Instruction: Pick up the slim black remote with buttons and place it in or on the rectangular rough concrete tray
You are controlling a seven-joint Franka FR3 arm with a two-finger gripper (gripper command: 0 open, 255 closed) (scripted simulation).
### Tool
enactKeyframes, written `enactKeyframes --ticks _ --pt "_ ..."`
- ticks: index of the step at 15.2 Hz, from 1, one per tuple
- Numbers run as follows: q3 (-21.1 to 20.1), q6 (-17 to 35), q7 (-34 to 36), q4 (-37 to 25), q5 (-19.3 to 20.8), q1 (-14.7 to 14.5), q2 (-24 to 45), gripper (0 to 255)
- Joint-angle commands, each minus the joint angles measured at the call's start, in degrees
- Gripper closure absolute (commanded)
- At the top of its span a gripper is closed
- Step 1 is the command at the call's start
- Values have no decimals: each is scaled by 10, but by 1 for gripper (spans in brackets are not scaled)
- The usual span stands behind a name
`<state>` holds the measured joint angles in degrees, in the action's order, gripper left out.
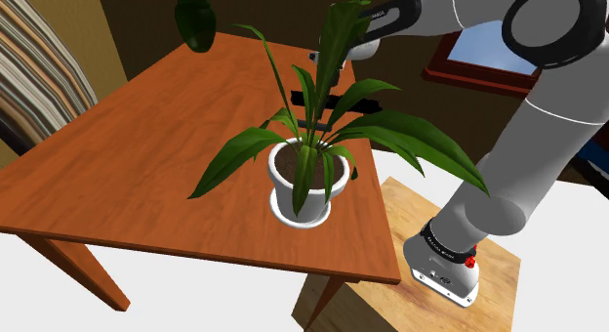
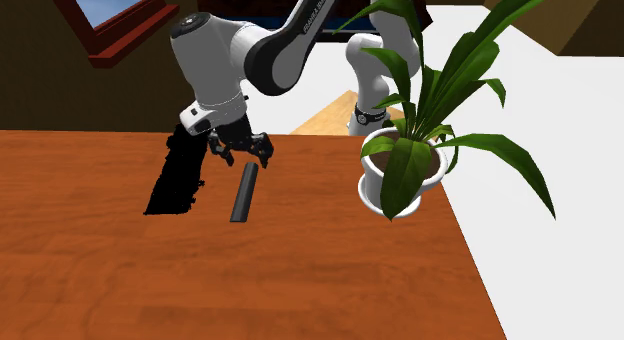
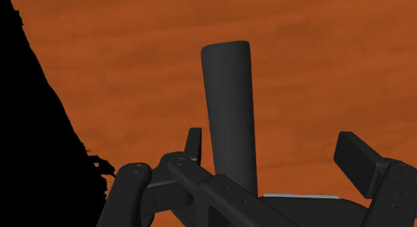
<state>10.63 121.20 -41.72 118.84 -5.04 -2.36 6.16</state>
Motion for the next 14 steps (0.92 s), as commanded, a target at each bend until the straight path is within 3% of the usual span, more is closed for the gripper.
enactKeyframes --ticks 1,9,14 --pt "-1 10 -33 -35 -9 4 45 0" --pt "-6 60 -45 -19 -19 5 80 0" --pt "-6 64 -45 -17 -20 5 83 0"
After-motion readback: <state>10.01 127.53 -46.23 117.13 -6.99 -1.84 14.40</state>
